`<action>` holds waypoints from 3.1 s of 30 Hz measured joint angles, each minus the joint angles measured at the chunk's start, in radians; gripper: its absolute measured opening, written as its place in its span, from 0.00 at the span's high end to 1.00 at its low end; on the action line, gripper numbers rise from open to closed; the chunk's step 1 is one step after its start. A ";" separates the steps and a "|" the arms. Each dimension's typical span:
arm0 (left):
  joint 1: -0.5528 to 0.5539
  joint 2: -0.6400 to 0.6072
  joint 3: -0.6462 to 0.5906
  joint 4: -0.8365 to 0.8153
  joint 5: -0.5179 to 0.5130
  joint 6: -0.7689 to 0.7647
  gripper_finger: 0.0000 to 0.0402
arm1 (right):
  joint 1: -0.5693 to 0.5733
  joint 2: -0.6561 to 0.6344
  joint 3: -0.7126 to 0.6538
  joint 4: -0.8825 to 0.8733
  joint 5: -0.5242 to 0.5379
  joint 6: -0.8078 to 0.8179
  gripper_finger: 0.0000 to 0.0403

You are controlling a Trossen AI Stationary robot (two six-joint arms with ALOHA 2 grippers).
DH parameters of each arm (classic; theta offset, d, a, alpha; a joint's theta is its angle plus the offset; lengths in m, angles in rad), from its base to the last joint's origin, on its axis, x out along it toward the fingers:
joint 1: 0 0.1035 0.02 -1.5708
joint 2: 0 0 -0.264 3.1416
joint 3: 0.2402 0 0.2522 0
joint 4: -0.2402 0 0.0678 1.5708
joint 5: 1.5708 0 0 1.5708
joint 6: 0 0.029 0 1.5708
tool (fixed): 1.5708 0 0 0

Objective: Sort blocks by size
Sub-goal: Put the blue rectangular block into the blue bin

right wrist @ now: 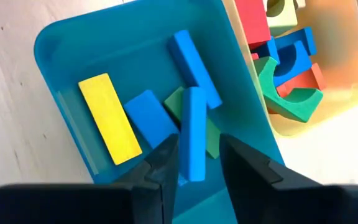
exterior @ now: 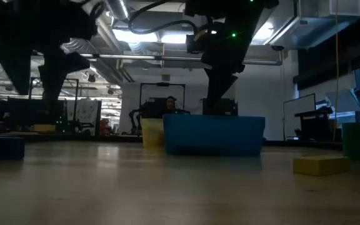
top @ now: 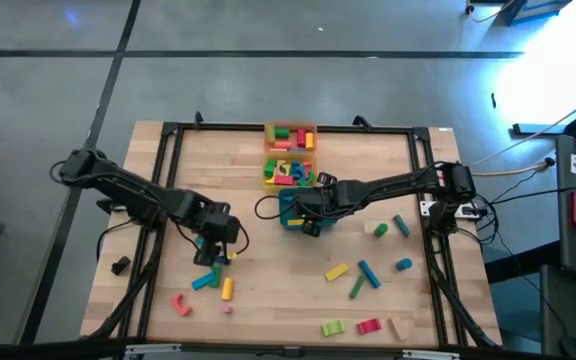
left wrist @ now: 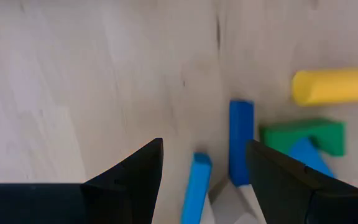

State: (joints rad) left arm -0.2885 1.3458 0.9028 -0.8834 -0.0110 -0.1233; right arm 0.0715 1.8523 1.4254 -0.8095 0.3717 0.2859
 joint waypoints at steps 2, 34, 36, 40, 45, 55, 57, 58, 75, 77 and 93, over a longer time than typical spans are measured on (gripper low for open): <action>0.000 0.029 0.000 -0.016 0.000 0.015 0.48 | 0.000 0.000 0.000 0.000 0.000 0.000 0.71; 0.001 0.189 -0.028 -0.048 0.014 0.073 0.48 | 0.000 0.000 0.000 0.000 -0.001 0.000 0.71; 0.001 0.189 -0.031 -0.047 0.015 0.073 0.48 | 0.000 0.000 0.000 0.000 -0.012 0.000 0.71; 0.001 0.189 -0.031 -0.028 0.015 0.073 0.48 | 0.000 0.000 0.000 0.000 -0.027 0.000 0.71; 0.002 0.189 -0.031 -0.017 0.015 0.072 0.48 | 0.000 0.000 0.000 0.000 -0.036 0.000 0.71; 0.002 0.218 -0.031 -0.017 0.018 0.072 0.48 | 0.001 0.000 0.000 -0.001 -0.052 0.000 0.71; 0.002 0.243 -0.031 -0.017 0.019 0.080 0.48 | 0.001 0.000 0.000 -0.004 -0.052 0.000 0.71; 0.002 0.257 -0.031 -0.017 0.019 0.086 0.48 | 0.001 0.000 0.000 -0.006 -0.052 0.000 0.71; 0.042 0.300 -0.031 -0.017 0.019 0.145 0.80 | 0.001 -0.001 0.001 -0.106 -0.052 -0.003 0.71; 0.050 0.300 -0.031 -0.018 0.019 0.146 0.89 | 0.001 -0.011 0.001 -0.139 -0.052 -0.003 0.71; 0.221 0.293 0.175 -0.044 0.019 0.223 0.90 | 0.001 -0.290 0.001 -0.411 -0.058 0.132 0.71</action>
State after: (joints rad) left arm -0.0673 1.6390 1.0779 -0.9273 0.0079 0.0993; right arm 0.0723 1.5621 1.4261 -1.2204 0.3142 0.4178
